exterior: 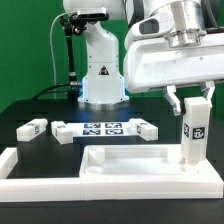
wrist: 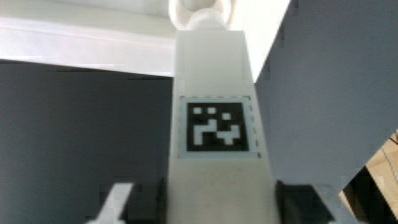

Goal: Assemble desk

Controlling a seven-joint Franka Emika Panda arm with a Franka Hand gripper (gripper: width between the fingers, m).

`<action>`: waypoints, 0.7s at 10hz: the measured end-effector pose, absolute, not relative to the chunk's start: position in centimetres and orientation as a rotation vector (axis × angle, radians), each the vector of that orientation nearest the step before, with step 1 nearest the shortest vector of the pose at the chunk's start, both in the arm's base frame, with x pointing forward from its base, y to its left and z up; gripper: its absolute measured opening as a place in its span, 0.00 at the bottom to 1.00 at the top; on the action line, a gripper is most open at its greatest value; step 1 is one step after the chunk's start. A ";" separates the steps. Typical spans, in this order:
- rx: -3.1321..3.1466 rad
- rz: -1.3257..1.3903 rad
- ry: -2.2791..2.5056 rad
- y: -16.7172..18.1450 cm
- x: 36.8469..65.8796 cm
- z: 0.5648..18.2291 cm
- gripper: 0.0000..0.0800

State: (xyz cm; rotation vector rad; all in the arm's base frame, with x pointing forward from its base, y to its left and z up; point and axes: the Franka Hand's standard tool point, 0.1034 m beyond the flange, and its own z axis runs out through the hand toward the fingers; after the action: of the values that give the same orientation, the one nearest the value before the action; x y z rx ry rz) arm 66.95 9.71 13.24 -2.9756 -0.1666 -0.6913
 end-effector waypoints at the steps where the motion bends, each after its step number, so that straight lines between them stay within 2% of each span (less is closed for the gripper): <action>1: -2.976 -0.695 -0.177 9.9 66.8 13.6 0.36; 3: -2.976 -0.699 -0.204 10.4 65.2 15.1 0.36; 7: -2.984 -0.689 -0.218 9.8 64.9 14.6 0.36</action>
Offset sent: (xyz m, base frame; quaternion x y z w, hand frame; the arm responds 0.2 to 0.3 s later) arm -0.0255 0.0003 0.0157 0.0034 -0.0022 -0.0155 0.9999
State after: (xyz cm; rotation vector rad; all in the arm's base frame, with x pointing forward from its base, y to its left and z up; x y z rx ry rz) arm 64.89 9.77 14.61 -2.9845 -0.2179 -0.6886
